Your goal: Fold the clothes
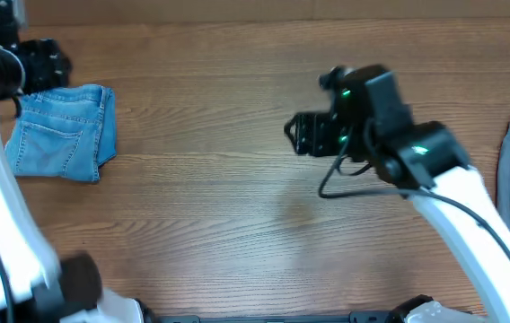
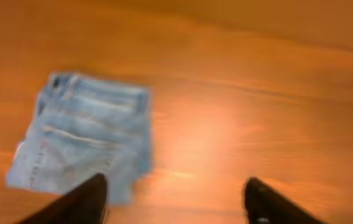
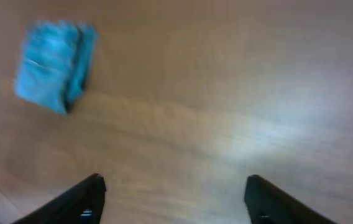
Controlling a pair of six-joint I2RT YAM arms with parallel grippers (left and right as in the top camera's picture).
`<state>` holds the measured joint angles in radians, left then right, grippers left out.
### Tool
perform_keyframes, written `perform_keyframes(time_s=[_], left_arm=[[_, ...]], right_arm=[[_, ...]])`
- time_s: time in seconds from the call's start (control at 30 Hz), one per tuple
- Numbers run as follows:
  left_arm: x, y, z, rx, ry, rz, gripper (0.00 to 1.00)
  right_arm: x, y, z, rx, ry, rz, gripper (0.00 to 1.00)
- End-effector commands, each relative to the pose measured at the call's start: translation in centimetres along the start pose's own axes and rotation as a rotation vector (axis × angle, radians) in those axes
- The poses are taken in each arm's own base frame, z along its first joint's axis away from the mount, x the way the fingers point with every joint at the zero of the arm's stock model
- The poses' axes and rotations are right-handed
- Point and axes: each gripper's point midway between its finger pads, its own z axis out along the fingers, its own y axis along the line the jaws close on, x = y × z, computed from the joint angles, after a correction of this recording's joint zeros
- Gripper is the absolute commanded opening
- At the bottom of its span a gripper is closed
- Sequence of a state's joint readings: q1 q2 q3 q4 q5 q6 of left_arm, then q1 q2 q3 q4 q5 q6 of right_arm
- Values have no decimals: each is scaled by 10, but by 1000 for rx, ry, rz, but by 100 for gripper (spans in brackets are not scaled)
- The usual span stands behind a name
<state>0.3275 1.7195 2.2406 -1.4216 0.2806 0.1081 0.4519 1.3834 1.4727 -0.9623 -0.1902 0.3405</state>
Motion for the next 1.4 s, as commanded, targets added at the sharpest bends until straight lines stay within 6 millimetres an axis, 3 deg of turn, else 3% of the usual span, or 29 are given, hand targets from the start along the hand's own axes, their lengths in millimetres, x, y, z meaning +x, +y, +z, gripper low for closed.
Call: perform_keyframes(time_s=[0.0,0.07,0.17,0.23,0.4,0.57,1.07,1.23,1.37], left_arm=[[17,-51,-47,91,-28,148,100],[37,-65,-65,81,7,178,100],[63,-58,-82,-14,70,149,100],[70,-51,-92,-72,55,46,100],[82,-53,-112,-75,16,44,100],[82,-54,-114,-75,10,45,100],[82,-54,-113,-75,15,44,100],[82,-54,-113,-75,15,44,100],[82,-54,-113,-75,15,44,100]], right_arm=[[-45,12,-74,37,-235,-73,100],[-53,13,-103,61,-305,-75,100],[-56,15,-136,70,-379,-78,100],[-56,13,-153,82,-424,-76,100],[-50,14,-185,78,-496,-77,100],[-41,11,-190,83,-483,-76,100],[-11,-8,-165,158,-307,-64,100],[-35,-16,-180,223,-434,-170,100],[-49,-39,-196,243,-603,-126,100]])
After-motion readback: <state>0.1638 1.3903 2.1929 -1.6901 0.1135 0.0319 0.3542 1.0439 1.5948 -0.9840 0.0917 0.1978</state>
